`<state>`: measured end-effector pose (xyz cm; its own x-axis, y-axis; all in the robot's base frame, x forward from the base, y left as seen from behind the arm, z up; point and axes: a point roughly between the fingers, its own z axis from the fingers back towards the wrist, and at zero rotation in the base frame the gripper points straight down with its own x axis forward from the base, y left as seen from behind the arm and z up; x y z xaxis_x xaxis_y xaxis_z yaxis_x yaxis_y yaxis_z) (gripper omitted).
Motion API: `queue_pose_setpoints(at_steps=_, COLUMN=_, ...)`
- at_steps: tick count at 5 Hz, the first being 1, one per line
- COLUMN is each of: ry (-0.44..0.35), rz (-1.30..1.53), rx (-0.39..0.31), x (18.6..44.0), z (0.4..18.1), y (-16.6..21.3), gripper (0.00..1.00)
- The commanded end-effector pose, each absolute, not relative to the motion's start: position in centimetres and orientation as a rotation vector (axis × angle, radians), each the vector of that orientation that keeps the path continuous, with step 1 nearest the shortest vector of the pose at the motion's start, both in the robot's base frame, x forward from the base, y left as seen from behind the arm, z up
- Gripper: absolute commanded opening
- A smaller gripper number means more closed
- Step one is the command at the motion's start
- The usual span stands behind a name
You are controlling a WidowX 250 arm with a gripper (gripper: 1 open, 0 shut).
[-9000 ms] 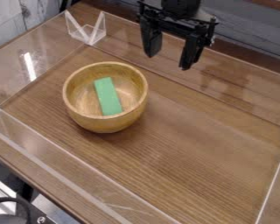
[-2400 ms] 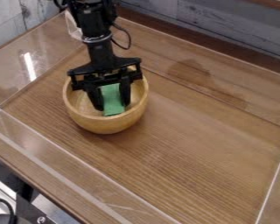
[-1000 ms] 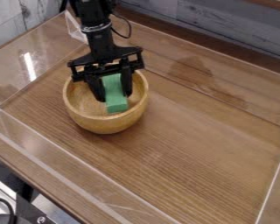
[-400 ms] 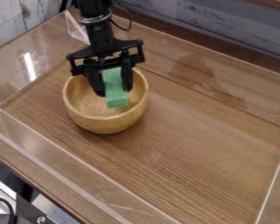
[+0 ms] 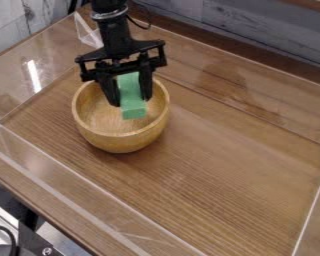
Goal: Remove the green block from inside the brown bowl and put it on the table
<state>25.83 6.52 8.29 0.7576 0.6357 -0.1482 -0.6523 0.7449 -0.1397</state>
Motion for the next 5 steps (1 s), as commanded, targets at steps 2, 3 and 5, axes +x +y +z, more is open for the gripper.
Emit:
queue_pose_setpoints(at_steps=2, ry=0.008, rz=0.682, rx=-0.185, x=26.8, z=11.2, y=6.3, gripper=0.00)
queue_pose_setpoints(at_steps=3, ry=0.012, rz=0.678, rx=-0.186, x=26.8, z=11.5, y=6.1, gripper=0.00)
queue_pose_setpoints(at_steps=5, ry=0.019, rz=0.670, rx=-0.185, x=26.9, z=12.1, y=5.6, gripper=0.00)
